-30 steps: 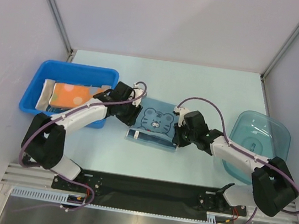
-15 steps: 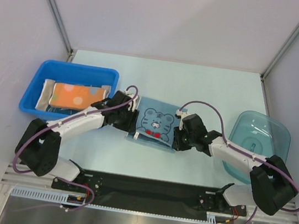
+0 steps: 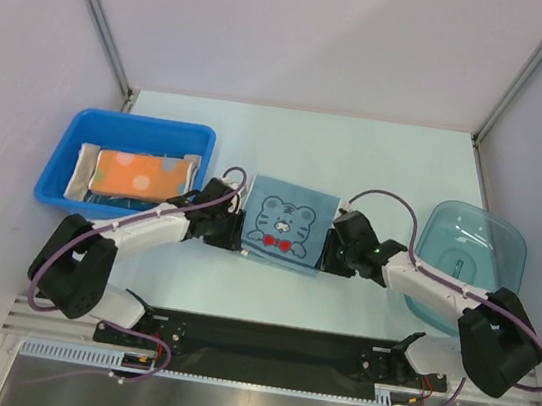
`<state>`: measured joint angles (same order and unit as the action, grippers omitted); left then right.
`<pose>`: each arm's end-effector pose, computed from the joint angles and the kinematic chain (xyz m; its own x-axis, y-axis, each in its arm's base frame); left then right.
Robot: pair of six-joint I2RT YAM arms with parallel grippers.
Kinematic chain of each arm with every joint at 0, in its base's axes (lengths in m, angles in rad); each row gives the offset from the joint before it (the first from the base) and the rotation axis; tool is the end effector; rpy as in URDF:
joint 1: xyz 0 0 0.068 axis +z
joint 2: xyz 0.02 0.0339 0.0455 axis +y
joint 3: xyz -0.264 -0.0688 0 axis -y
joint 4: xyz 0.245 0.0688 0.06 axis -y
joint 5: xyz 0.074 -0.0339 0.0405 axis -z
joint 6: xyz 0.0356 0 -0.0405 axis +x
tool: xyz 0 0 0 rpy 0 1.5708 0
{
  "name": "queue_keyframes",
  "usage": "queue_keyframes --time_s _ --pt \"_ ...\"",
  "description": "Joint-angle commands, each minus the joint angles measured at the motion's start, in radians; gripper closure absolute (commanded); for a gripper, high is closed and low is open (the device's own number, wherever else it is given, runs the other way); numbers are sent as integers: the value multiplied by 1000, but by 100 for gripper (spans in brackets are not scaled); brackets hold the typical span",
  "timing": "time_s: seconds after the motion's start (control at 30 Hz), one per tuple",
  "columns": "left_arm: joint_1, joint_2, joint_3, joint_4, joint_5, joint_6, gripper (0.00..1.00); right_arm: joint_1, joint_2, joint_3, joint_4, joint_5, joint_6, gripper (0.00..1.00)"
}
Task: Fold and stack the towels
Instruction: Fold the towel
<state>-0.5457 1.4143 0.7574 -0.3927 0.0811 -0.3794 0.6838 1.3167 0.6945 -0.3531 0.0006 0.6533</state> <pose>0.2242 -0.1395 0.1772 -0.8929 0.1103 -0.4365 0.2380 0.9386 -0.2497 0.1932 0.1574 0.1843 -0.8934 0.0560 -0.4457 -0.1114 0.9336 0.3405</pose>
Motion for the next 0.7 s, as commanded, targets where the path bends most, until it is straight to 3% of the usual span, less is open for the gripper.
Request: queue_keyframes --time_s 0.0,0.23,0.47,0.57,0.6,0.67 --pt "-10 6 -13 63 3 -38 53 -1 24 -23 77 39 117 62" --pt "-19 -14 -30 78 0 -53 53 -3 58 -55 161 16 121 64" --pt "-20 -70 -10 48 -24 -73 44 -16 50 -89 190 13 134 69" --pt "-19 -90 -3 31 -43 -82 43 -32 42 -101 192 15 126 82" --pt "-19 -95 -3 26 -49 -84 43 -39 39 -104 190 12 112 92" --pt "-19 -106 2 15 -52 -85 42 -64 33 -113 178 10 88 99"
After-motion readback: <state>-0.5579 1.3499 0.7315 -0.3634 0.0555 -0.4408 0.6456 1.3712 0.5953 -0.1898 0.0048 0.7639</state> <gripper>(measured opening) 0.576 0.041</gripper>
